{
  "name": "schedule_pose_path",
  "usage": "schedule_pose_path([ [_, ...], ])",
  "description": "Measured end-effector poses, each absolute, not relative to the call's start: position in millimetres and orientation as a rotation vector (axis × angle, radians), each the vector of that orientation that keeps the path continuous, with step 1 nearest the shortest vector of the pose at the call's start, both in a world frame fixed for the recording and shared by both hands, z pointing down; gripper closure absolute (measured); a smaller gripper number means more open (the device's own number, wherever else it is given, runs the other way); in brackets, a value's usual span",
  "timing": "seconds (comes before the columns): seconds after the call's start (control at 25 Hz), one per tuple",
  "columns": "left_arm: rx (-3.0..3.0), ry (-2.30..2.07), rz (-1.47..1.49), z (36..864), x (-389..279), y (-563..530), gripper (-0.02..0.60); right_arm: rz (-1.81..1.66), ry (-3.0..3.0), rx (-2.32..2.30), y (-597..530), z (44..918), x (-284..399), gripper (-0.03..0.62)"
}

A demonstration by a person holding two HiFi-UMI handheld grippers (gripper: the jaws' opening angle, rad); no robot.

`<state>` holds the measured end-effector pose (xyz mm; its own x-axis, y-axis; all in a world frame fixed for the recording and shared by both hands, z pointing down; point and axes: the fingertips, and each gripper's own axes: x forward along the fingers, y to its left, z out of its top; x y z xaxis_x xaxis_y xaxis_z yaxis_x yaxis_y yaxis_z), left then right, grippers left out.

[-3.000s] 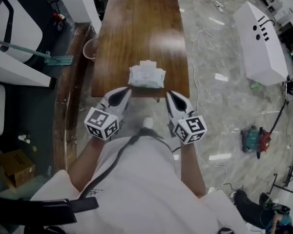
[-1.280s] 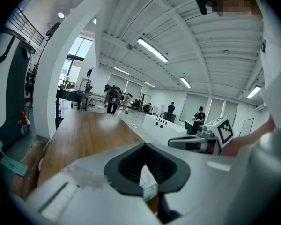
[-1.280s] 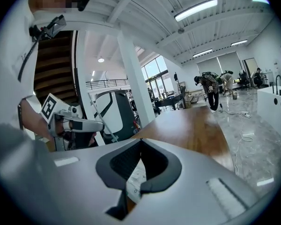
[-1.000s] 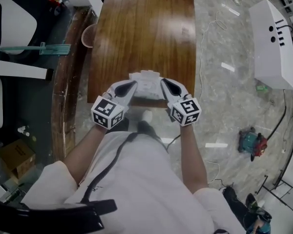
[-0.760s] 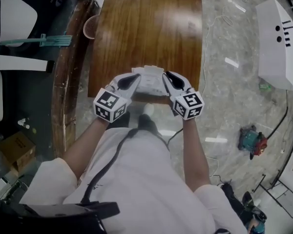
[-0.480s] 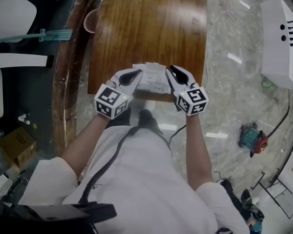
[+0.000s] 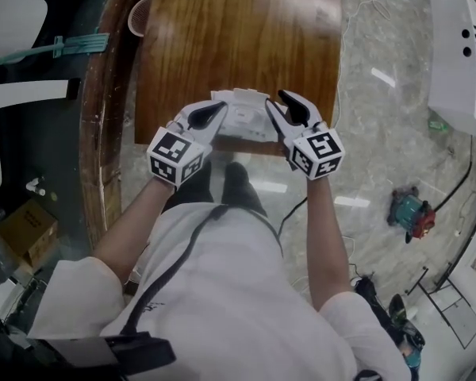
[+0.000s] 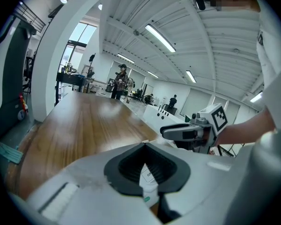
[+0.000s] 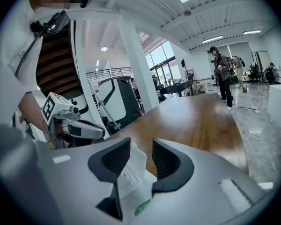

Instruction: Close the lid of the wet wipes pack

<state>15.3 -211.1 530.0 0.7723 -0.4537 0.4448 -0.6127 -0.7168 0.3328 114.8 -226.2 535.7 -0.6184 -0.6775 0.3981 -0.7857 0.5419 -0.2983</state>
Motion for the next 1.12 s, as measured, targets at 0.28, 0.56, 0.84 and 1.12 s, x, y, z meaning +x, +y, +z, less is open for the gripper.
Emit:
schedule_pose_path([
  [0.28,2.489,-0.784,0.491,550.6,22.2,-212.0,0.580,0.694,-2.556,1.157,-225.7,555.4,109.8,0.393],
  [0.56,2.465,-0.796,0.497,564.8,27.4,-208.2,0.580,0.698,-2.594,1.052,-227.0,567.3,97.6,0.391],
  [0.84,2.468,-0.830,0.489,560.8,25.2,-211.2,0.580,0.689,-2.621,0.955,-226.0,570.2,87.2,0.391],
  [1.12,2.459,-0.867,0.482,556.4,18.9,-208.9,0.580,0.684,-2.637,0.916,-220.9,566.8,82.2,0.391],
])
